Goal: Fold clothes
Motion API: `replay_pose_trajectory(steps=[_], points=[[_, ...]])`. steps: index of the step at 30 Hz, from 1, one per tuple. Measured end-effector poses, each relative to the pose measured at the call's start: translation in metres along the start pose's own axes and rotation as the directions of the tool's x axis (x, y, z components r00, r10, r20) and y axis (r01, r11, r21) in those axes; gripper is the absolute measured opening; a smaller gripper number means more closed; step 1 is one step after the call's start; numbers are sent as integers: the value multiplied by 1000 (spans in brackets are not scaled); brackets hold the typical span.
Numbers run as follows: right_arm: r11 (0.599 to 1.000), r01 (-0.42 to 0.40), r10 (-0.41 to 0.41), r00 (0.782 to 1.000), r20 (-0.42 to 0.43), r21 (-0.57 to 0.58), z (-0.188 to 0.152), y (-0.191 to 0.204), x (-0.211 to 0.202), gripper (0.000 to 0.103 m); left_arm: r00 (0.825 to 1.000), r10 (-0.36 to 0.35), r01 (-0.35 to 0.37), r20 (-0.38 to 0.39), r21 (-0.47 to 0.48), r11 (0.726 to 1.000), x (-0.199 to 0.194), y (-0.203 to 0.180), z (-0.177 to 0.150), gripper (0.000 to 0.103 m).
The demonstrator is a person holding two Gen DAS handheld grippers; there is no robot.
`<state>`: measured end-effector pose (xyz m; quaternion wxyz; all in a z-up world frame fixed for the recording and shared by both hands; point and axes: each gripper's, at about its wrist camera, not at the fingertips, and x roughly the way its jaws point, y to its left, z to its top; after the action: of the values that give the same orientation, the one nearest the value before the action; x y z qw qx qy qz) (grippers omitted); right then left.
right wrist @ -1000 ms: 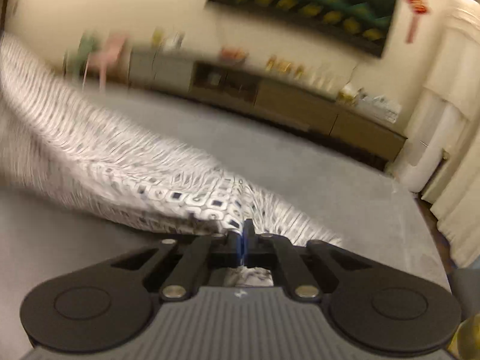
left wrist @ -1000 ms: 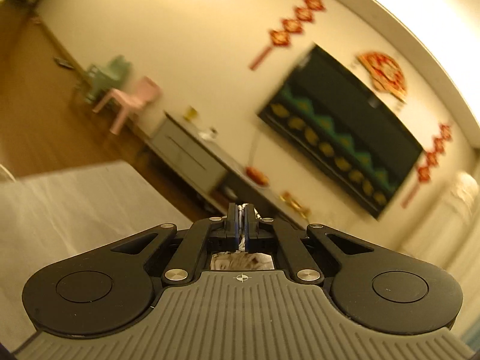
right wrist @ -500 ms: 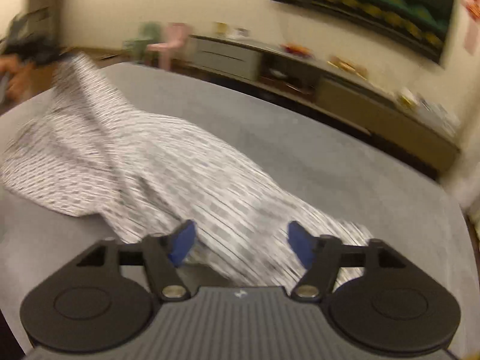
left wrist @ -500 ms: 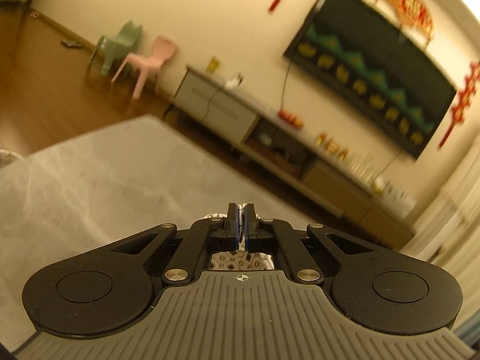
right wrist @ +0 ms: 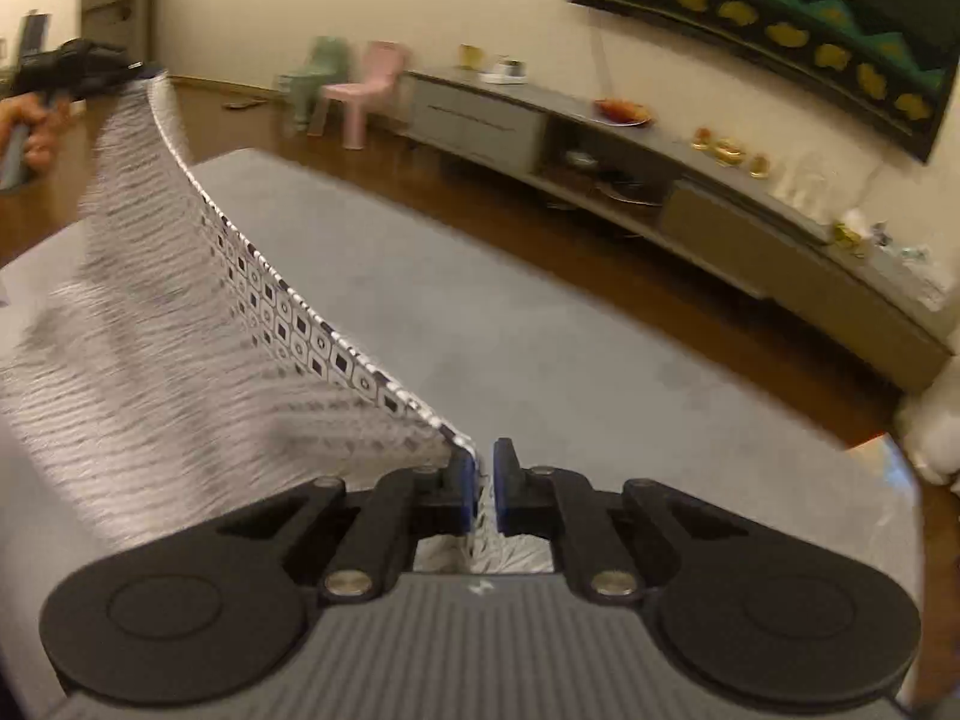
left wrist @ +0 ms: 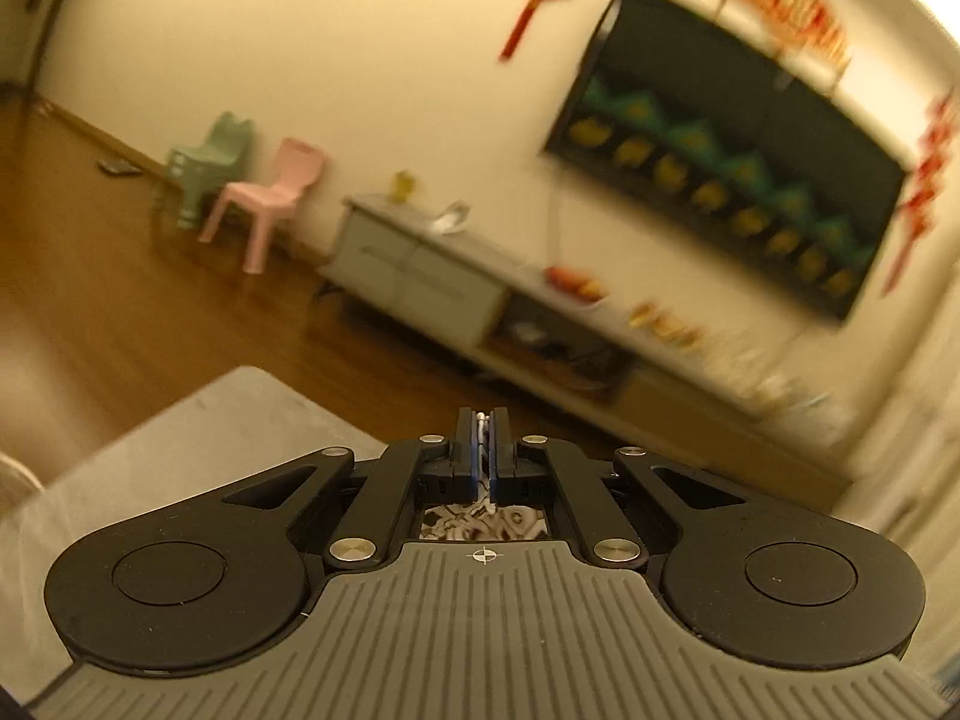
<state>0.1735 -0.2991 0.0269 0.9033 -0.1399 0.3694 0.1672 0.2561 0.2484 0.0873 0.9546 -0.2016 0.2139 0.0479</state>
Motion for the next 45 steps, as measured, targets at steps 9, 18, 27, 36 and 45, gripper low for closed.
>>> replay_pose_trajectory(steps=[9,18,27,36,45], points=[[894,299,-321,947,12,334,-32,-70,42,70,978,61,-47,-200,73,996,-3,12,-71,20],[931,139,-134,990,-37,338,-128,-17,21,79,910,-78,163,-408,178,970,-55,11,-193,21],[955,129,-83,981,-177,268,-134,-2,39,8,932,98,49,-349,390,920,-42,20,-208,2],[678,273,-306,949,-75,682,-199,-79,-56,6,876,420,-315,-239,376,871,-35,90,-170,0],[390,506,-617,764,-189,769,-232,-78,-92,47,923,354,-298,-149,302,906,-72,83,-148,9]])
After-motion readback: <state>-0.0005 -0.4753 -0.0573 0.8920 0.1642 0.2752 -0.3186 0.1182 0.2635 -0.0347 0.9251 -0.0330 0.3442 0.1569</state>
